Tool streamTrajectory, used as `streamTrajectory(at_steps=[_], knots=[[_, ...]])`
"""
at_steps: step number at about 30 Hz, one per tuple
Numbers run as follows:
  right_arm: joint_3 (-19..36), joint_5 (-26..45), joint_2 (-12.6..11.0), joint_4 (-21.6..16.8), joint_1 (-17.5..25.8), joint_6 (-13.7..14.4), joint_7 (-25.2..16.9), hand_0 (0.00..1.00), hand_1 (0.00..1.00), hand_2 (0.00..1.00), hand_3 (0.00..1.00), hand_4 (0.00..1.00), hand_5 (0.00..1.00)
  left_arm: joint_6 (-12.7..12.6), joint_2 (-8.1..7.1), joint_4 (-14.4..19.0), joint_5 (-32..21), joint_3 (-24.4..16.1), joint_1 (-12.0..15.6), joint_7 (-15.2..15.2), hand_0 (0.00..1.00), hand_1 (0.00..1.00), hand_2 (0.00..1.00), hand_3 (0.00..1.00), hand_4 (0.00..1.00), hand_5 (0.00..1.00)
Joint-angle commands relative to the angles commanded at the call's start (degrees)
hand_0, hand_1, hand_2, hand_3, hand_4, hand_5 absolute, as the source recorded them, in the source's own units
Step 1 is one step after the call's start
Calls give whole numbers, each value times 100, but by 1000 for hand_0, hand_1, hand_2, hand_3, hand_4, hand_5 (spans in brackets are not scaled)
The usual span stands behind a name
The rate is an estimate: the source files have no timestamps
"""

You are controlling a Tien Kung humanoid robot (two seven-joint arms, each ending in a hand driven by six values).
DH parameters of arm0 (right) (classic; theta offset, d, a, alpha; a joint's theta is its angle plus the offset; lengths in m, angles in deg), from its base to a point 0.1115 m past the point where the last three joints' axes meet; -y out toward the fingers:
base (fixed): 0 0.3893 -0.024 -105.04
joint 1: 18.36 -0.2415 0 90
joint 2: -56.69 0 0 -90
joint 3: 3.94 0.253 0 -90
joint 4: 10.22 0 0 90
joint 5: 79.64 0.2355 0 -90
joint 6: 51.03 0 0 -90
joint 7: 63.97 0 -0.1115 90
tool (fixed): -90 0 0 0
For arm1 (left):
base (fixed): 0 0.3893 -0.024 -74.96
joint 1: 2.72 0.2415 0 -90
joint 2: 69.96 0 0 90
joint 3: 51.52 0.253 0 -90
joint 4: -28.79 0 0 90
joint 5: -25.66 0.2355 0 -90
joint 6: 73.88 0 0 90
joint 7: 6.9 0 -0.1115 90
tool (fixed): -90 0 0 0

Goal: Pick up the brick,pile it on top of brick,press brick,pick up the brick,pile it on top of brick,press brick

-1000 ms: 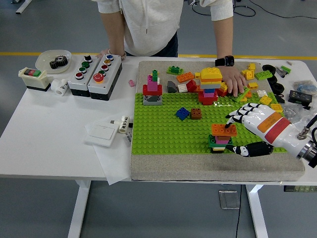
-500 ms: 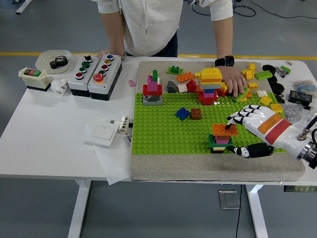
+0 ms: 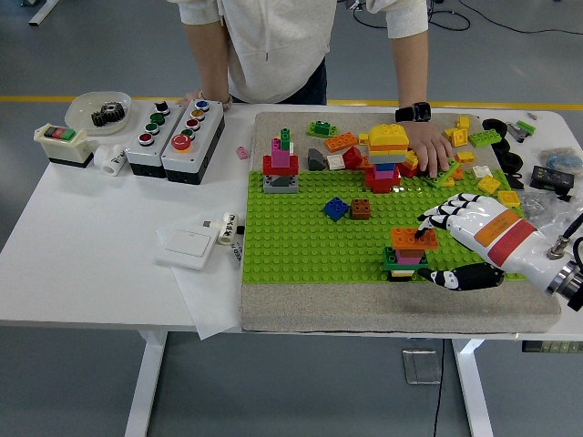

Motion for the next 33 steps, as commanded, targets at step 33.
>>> streamTrajectory(at_steps=[33], knots=[[-48,-85,20,-61,74,4,20,704,667,729,601,790,579,47,8,-6,52,-34,33,-23,702,677,757,655,753,647]])
